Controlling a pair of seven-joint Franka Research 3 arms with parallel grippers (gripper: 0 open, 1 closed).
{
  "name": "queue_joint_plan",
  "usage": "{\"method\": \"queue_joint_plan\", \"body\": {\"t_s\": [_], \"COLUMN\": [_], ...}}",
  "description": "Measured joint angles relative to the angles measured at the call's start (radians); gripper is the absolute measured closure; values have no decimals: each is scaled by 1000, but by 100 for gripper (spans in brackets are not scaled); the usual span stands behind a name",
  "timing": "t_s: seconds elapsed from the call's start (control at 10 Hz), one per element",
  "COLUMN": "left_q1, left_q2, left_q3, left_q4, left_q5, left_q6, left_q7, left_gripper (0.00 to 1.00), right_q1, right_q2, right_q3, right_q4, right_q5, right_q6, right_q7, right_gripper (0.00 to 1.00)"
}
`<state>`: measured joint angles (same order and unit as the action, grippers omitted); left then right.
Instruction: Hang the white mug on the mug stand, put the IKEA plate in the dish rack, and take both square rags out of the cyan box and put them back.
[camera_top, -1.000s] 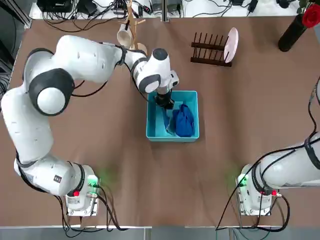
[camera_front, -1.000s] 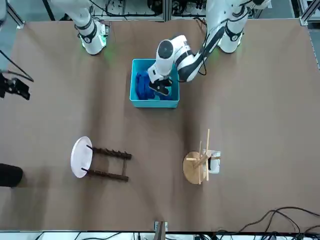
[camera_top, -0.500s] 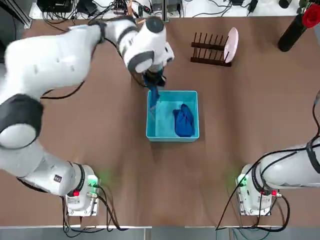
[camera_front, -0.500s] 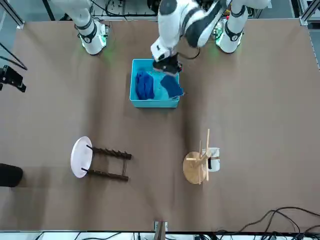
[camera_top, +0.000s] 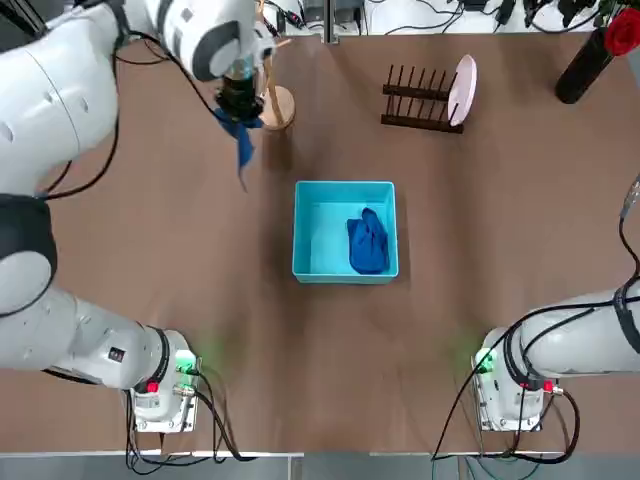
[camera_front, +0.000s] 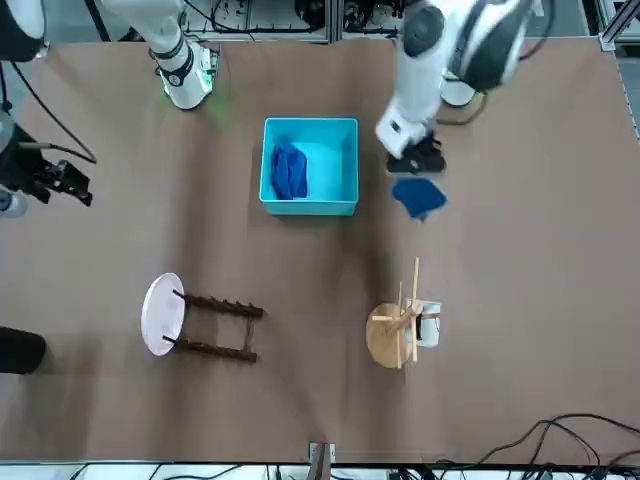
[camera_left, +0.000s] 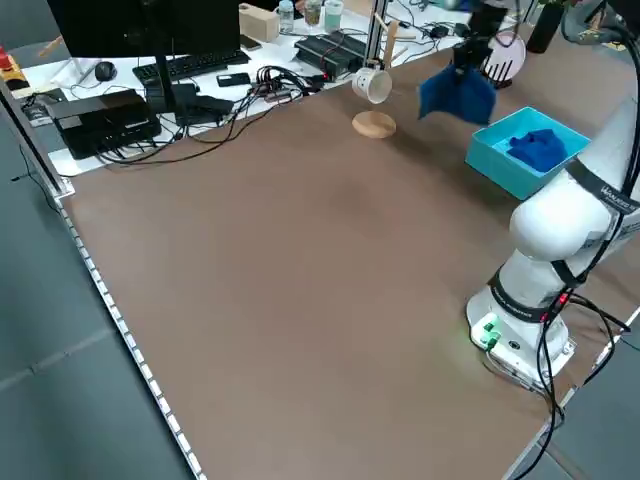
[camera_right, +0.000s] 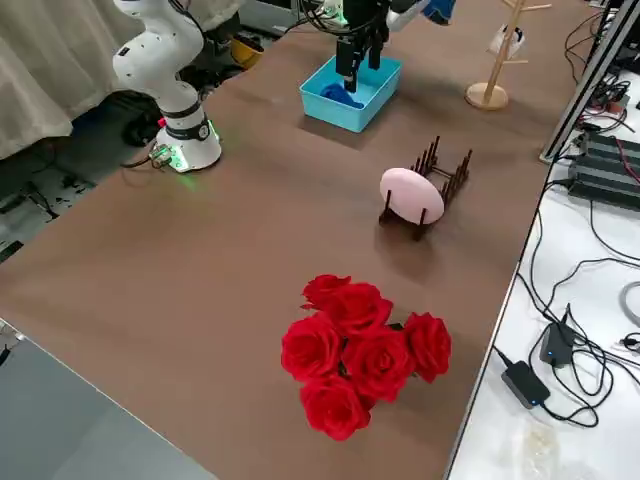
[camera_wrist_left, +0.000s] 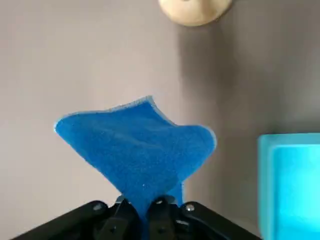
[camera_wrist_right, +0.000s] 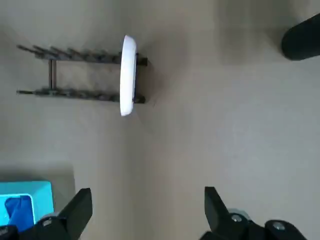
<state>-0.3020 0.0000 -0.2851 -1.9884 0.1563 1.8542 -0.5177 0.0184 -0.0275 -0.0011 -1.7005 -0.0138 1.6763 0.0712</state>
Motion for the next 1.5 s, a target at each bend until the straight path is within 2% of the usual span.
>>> {"method": "queue_joint_plan", "body": {"t_s": [0.2, 0.3, 0.5, 0.6, 0.8, 1.0, 1.1, 1.3, 1.5], "left_q1": [1, 21, 133, 157, 156, 156, 157, 160, 166], "left_q2": [6, 15, 56, 100, 219, 340, 417, 521, 568], "left_q3": [126, 161, 184, 208, 257, 294, 316, 353, 389], "left_q4": [-32, -43, -87, -103, -102, -39, 38, 120, 127], "left_q5": [-1, -2, -2, -3, -3, -3, -3, -3, -3], "left_q6": [4, 24, 145, 212, 352, 436, 440, 445, 459], "left_q7": [126, 182, 331, 381, 433, 481, 504, 529, 539], "left_gripper": [98, 98, 98, 98, 98, 98, 95, 94, 94], "right_q1": [65, 98, 163, 194, 230, 284, 347, 465, 585], "right_q2": [-40, -68, -140, -174, -206, -206, -203, -184, -137], "right_q3": [3, 4, 7, 17, 77, 147, 162, 166, 169], "right_q4": [-84, -143, -282, -351, -434, -483, -503, -551, -611], "right_q5": [1, 1, 2, 2, 2, 3, 3, 5, 6], "right_q6": [15, 49, 139, 181, 231, 284, 308, 385, 495], "right_q7": [81, 121, 207, 261, 375, 510, 575, 690, 837], "right_gripper": [2, 2, 3, 3, 4, 4, 4, 6, 6]}}
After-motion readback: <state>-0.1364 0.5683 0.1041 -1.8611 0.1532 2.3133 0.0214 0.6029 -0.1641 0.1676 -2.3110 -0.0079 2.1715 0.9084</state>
